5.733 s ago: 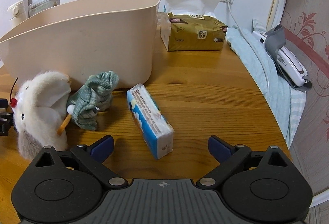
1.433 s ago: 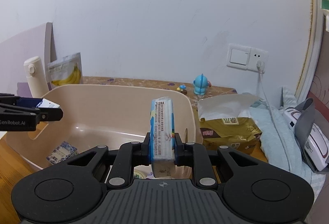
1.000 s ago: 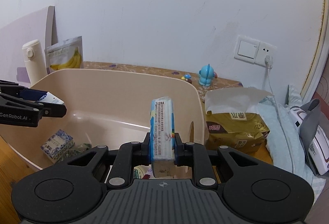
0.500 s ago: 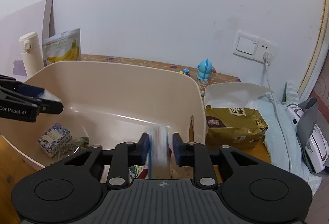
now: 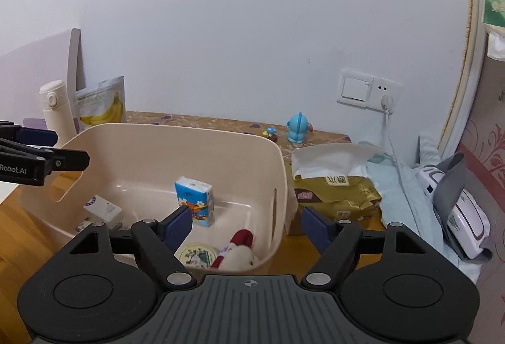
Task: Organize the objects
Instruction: 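Open both tools to drop the white box and juice carton into the bin, then move both tools down toward the white bunny plush and green scrunchie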
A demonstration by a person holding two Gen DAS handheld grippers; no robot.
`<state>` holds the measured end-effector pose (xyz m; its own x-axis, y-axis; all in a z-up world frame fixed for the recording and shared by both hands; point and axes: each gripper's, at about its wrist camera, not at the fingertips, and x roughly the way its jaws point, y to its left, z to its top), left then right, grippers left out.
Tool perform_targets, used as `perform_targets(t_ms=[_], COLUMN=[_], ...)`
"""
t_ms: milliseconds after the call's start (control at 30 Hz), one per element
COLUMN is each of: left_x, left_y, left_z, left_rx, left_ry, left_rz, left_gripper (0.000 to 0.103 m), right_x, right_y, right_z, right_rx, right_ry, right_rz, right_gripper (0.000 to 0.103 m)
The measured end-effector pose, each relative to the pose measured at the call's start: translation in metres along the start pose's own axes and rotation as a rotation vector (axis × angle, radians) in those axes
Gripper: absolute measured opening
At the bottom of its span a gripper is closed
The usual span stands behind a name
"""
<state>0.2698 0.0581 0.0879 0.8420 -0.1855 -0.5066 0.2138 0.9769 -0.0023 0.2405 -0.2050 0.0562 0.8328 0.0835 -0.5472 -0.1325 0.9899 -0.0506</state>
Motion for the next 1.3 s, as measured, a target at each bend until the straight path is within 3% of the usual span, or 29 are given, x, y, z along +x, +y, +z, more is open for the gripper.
perform_targets(t_ms=[367, 733, 1067, 1300], left_x=[-0.041, -0.060, -0.047, -0.023], left_y=[-0.019, -0.045, -0.074, -0.087], left_z=[-0.016, -0.048, -0.074, -0.084], left_rx=[0.010, 0.035, 0.073, 0.043], left_ry=[-0.019, 0.035, 0.122, 0.179], left_rz=[-0.025, -0.078, -0.164, -0.201], left_gripper=[0.086, 0.086, 0.086, 0.086], right_x=[-0.032, -0.041, -0.032, -0.022], right_y=[-0.017, -0.019, -0.018, -0.022], right_z=[-0.022, -0.046, -0.064, -0.077], right_rx=[0.003, -0.013, -0.011, 0.027], right_ry=[0.008, 0.056, 0.106, 0.133], right_rz=[-0.028, -0.020, 0.014, 0.040], right_gripper=[0.089, 0.089, 0.089, 0.089])
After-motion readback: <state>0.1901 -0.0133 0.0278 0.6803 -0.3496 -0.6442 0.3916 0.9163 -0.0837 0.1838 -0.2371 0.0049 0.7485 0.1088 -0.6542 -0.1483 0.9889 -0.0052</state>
